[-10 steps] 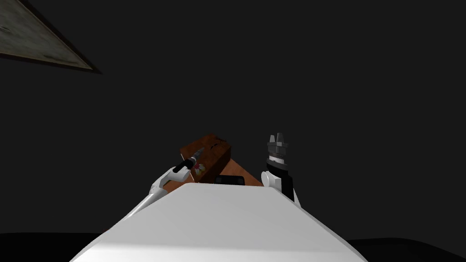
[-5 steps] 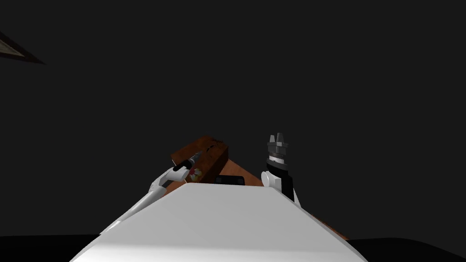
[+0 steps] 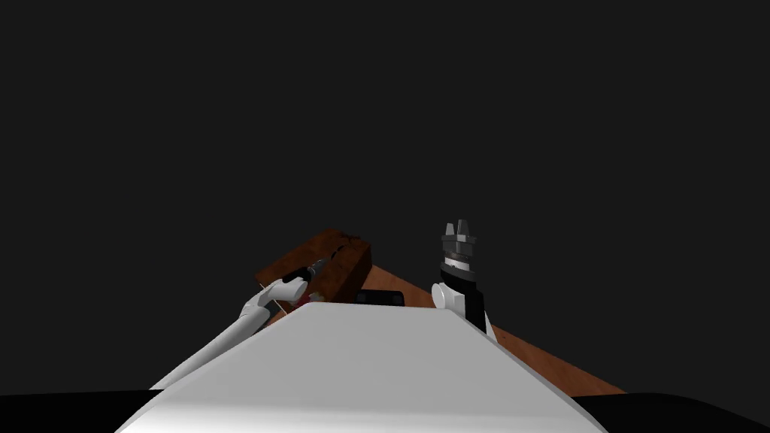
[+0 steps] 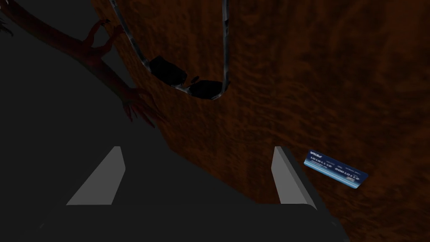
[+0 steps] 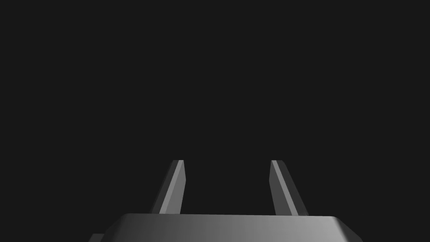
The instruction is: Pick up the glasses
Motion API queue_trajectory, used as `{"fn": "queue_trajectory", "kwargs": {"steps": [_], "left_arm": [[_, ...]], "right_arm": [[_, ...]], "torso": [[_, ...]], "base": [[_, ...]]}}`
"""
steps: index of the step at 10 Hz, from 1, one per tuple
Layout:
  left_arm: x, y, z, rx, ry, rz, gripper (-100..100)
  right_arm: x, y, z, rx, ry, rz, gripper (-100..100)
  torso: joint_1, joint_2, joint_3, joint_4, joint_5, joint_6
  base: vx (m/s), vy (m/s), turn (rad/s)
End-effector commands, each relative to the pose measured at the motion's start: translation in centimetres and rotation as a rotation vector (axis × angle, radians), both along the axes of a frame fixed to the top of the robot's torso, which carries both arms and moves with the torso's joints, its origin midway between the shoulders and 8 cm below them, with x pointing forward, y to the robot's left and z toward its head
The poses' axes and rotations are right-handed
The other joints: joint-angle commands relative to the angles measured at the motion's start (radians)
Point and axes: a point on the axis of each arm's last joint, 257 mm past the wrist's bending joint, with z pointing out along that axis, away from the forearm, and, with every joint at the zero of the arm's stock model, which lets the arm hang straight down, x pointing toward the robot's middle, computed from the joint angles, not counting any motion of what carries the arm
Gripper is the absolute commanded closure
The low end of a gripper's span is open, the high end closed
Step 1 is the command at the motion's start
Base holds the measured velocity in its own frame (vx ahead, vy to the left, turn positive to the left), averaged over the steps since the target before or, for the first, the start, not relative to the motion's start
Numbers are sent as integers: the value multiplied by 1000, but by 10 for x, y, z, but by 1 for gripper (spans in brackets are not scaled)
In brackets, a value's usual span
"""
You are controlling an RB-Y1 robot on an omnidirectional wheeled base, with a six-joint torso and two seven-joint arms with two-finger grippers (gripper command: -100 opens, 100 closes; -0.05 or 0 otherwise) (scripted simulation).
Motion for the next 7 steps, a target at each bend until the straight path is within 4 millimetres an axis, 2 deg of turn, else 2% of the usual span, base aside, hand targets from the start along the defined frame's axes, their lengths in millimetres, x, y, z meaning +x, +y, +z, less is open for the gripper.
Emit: {"fn": "queue_trajectory", "kwargs": {"steps": [1,4,5,7], "left_arm": [[-16,18,-14,2,73,28,-100],[-38,37,-30,7,144,64,-100],[-38,37,-30,7,145,64,-100],[-56,51,-42,6,203,93,-100]], "right_arm": [[0,0,0,0,0,0,0],[0,0,0,0,0,0,0],[0,0,0,0,0,0,0],[0,0,0,0,0,0,0]], "torso": [[0,0,0,0,0,0],[-1,1,1,0,0,1],[-1,2,1,0,0,0],[-2,2,1,1,0,1]], "base": [[53,16,-277],[32,15,-184],[12,3,39],[30,8,-214]]}}
